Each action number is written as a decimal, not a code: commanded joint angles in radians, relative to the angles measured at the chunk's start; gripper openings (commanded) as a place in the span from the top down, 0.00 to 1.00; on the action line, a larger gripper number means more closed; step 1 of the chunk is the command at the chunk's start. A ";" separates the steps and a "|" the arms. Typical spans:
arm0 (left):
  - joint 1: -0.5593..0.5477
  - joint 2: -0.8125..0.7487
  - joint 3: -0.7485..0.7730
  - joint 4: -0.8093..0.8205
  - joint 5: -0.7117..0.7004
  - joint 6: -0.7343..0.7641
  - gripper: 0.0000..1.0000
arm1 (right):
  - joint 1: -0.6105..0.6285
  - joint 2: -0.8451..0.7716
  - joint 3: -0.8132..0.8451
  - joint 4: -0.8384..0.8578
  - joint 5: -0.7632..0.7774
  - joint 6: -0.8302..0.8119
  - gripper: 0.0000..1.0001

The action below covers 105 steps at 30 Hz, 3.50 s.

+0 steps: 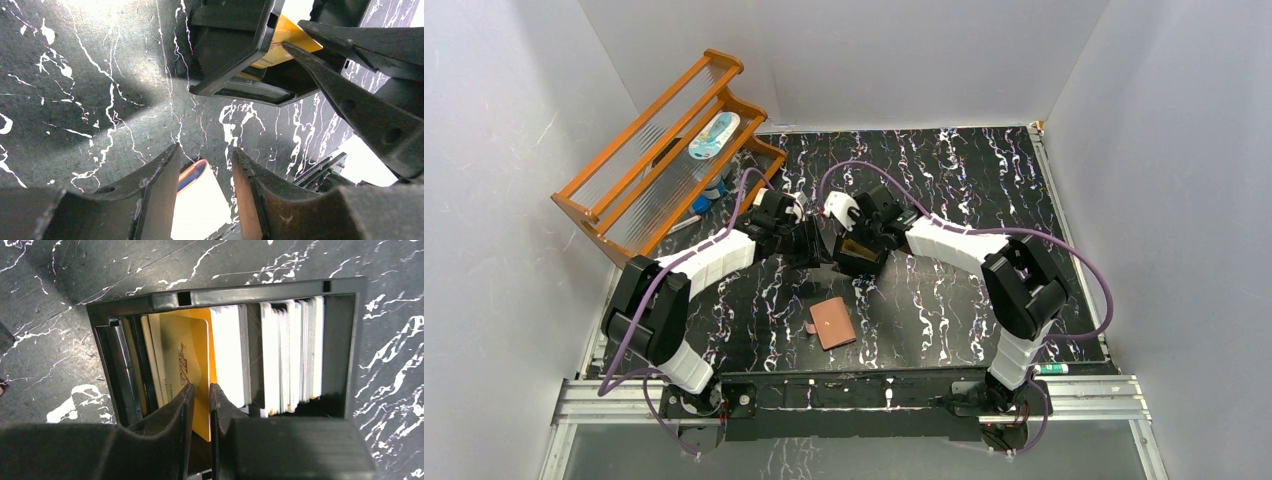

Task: Put the credit cards into the card holder
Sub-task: Pick up the credit card from the storage box, then open the card holder at the center of the board.

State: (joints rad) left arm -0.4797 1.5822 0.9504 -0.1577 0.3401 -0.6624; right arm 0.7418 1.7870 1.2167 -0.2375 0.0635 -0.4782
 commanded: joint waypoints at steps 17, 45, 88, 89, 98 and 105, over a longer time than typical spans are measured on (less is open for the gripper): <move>0.007 -0.061 0.023 -0.091 -0.006 -0.004 0.60 | -0.004 -0.167 0.109 -0.119 -0.126 0.120 1.00; -0.014 -0.313 -0.326 -0.177 0.125 -0.108 0.52 | 0.140 -0.544 -0.169 -0.004 -0.016 0.857 1.00; -0.089 -0.369 -0.207 -0.083 0.203 -0.221 1.00 | 0.291 -0.540 -0.312 -0.027 0.039 1.268 1.00; -0.089 -0.368 -0.205 -0.083 0.204 -0.224 1.00 | 0.302 -0.527 -0.303 -0.036 0.054 1.268 1.00; -0.098 -0.380 -0.195 -0.082 0.203 -0.233 1.00 | 0.356 -0.455 -0.229 -0.136 0.188 1.262 1.00; -0.099 -0.377 -0.196 -0.132 0.162 -0.203 1.00 | 0.360 -0.476 -0.205 -0.193 0.238 1.236 1.00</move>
State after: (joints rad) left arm -0.5735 1.2205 0.7265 -0.2409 0.5049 -0.8848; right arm 1.0962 1.3369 0.9649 -0.4030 0.2466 0.7715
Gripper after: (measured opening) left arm 0.009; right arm 0.012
